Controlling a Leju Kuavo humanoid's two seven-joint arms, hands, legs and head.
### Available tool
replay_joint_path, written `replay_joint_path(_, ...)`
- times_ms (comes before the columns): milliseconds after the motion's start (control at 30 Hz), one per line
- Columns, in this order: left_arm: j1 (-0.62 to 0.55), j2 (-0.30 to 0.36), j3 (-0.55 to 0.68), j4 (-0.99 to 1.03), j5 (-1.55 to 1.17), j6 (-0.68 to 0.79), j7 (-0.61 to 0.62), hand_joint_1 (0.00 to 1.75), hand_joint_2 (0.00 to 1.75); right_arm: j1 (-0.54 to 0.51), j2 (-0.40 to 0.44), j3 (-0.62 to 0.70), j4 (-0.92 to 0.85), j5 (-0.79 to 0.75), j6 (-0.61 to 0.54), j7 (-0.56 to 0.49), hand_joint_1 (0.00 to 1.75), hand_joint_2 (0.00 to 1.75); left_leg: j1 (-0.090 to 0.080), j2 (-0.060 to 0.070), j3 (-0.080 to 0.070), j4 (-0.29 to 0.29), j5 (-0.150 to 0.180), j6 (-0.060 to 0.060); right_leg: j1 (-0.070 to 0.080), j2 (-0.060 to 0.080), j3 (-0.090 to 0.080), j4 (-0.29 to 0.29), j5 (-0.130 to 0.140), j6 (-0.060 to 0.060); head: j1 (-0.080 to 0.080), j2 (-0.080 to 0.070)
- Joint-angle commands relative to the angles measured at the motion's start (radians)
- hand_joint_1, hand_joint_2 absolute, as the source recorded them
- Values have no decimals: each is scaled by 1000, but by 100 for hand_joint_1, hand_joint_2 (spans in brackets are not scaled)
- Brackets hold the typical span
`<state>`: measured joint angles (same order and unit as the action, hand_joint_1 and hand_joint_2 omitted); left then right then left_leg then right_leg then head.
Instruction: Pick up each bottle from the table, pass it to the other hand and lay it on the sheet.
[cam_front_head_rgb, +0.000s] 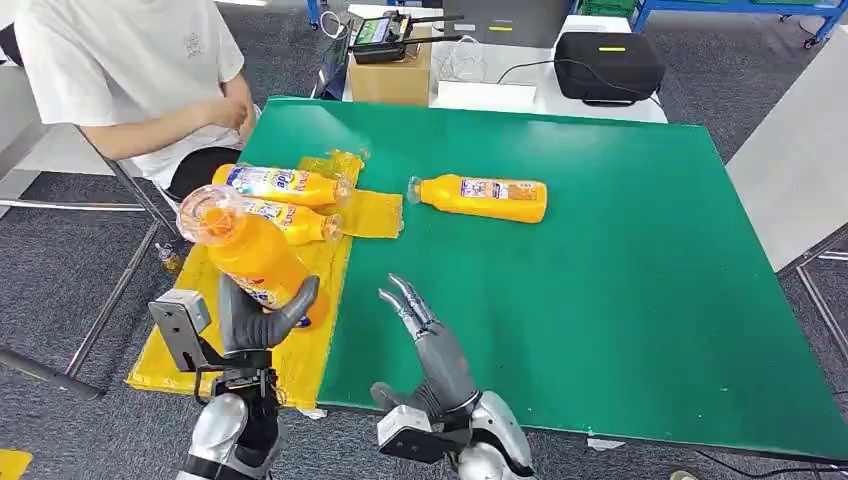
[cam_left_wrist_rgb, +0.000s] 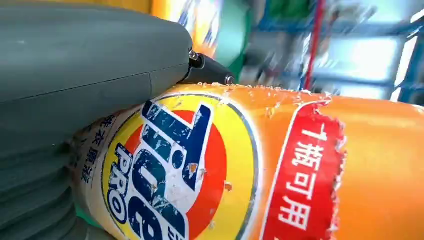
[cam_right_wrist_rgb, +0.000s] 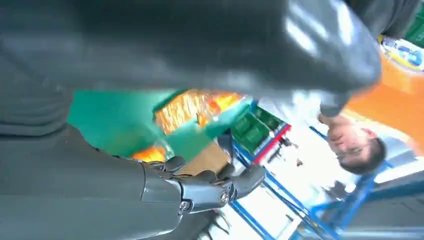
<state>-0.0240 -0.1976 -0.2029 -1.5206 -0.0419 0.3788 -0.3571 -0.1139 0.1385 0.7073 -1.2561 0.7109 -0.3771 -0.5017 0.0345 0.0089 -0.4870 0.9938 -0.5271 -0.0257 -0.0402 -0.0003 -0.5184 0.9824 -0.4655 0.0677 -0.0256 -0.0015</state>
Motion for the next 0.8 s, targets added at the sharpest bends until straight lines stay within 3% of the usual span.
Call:
replay_joint_path(33, -172, 136, 66, 213, -757, 36, 188, 175, 175, 31, -55, -5, -127, 30, -2, -16, 0, 0, 0, -2, 2, -2, 1, 2, 0, -2, 2, -1, 0, -3, 0, 0)
replay_joint_path(67, -219, 171, 25, 304, -904, 3, 236, 175, 175, 31, -57, -8, -134, 20, 17, -26, 0, 0, 0, -4, 3, -3, 1, 2, 1, -3, 3, -3, 0, -5, 0, 0)
replay_joint_path(133, -252, 160, 40, 365, -912, 10, 222, 175, 175, 31, -56, -18, -138, 17, 26, -30, 0, 0, -1, -4, 2, -2, 2, 2, 0, -4, 3, -2, 0, -3, 0, 0)
replay_joint_path(367, -251, 156, 39, 366, -913, 11, 220, 175, 175, 31, -54, -19, -135, 17, 26, -30, 0, 0, 0, -1, 4, -3, 1, 3, 1, -1, 3, -3, 0, -5, 0, 0)
replay_joint_path(400, -270, 180, 6, 401, -1002, -67, 279, 175, 175, 25, -52, -18, -131, -5, 57, -50, 0, 0, 0, -1, 2, -2, 0, 3, 1, -1, 2, -2, 0, -4, 0, 0)
replay_joint_path(533, -429, 211, -44, 707, -1087, -203, 313, 175, 175, 14, -34, -27, -134, -39, 108, -79, 0, 0, 0, -3, 2, -1, 1, 2, 1, -3, 2, -1, 0, -3, 0, 0)
replay_joint_path(700, -560, 214, 8, 968, -1050, -254, 314, 175, 175, 12, -23, -26, -100, -84, 125, -100, 0, 0, 0, -3, 1, -1, 1, 2, 1, -2, 1, -1, 0, -3, 0, 0)
replay_joint_path(767, -576, 213, 27, 993, -1037, -266, 315, 159, 175, 14, -22, -27, -94, -94, 124, -104, 0, 0, 0, -2, 1, -1, 1, 2, 1, -1, 1, -1, 1, -3, 0, 0)
replay_joint_path(800, -586, 216, 40, 1008, -1025, -288, 312, 140, 175, 15, -21, -29, -90, -108, 124, -110, 0, 0, 1, -2, 2, -2, 2, 3, 2, -1, 2, -2, 1, -5, 0, 0)
